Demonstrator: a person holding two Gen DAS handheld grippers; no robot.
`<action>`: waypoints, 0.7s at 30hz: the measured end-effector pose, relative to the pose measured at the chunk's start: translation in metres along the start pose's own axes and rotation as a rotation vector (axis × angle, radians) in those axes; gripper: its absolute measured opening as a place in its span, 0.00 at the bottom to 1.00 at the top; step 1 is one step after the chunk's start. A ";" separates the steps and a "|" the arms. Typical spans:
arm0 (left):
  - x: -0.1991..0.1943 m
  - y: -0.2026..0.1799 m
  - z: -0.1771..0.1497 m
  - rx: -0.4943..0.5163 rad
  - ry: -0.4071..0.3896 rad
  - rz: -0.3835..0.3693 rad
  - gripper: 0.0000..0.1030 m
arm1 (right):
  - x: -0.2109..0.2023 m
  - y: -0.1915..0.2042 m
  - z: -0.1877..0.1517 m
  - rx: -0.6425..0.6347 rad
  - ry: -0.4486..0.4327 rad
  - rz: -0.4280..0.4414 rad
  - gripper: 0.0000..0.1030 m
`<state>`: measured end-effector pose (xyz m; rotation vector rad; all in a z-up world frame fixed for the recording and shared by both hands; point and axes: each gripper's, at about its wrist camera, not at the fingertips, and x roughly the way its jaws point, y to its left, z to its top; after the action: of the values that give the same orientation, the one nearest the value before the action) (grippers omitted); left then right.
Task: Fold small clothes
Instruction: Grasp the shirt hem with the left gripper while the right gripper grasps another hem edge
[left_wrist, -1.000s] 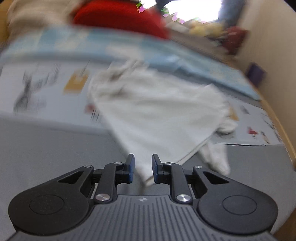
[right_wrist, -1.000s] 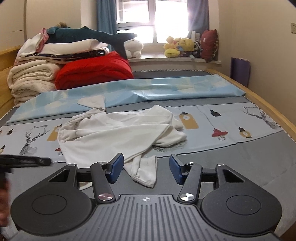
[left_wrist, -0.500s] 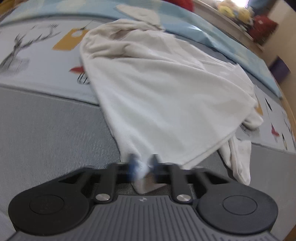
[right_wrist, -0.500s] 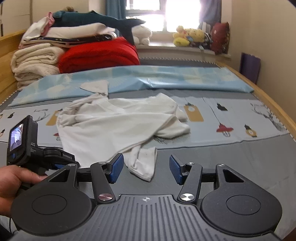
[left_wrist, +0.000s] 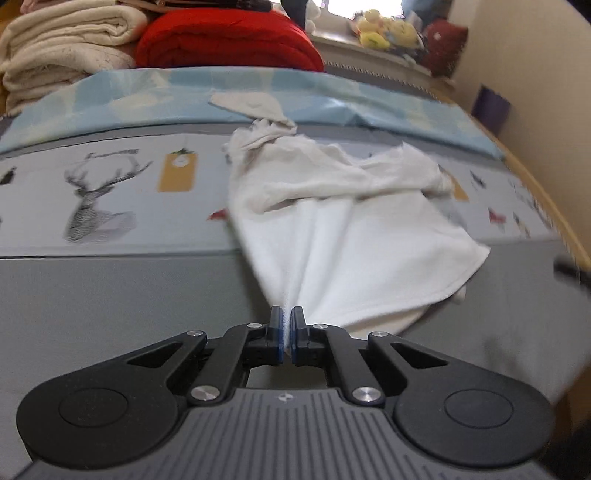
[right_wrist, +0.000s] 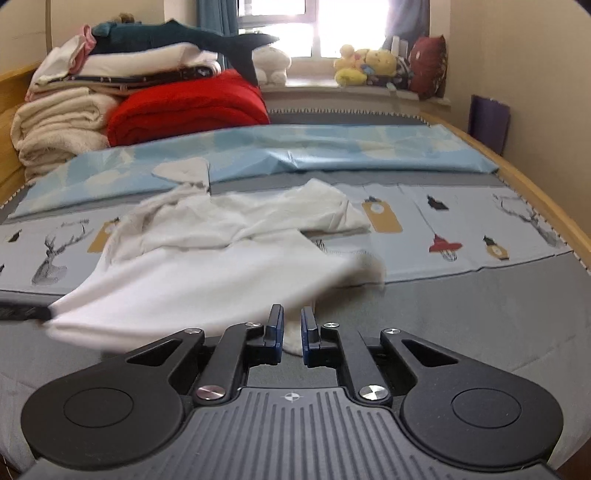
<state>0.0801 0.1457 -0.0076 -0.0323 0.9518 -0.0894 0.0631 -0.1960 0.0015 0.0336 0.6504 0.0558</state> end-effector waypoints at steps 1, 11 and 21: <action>-0.010 0.010 -0.007 0.014 0.005 0.002 0.03 | -0.003 -0.001 0.000 0.005 -0.005 0.003 0.09; 0.011 0.076 -0.071 -0.067 0.205 0.001 0.05 | 0.037 -0.042 -0.011 0.085 0.179 0.062 0.10; 0.052 0.070 -0.048 -0.145 0.261 0.009 0.34 | 0.104 -0.062 -0.040 0.161 0.299 0.059 0.38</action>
<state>0.0756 0.2112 -0.0821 -0.1532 1.2181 -0.0158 0.1236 -0.2505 -0.0961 0.2027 0.9522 0.0663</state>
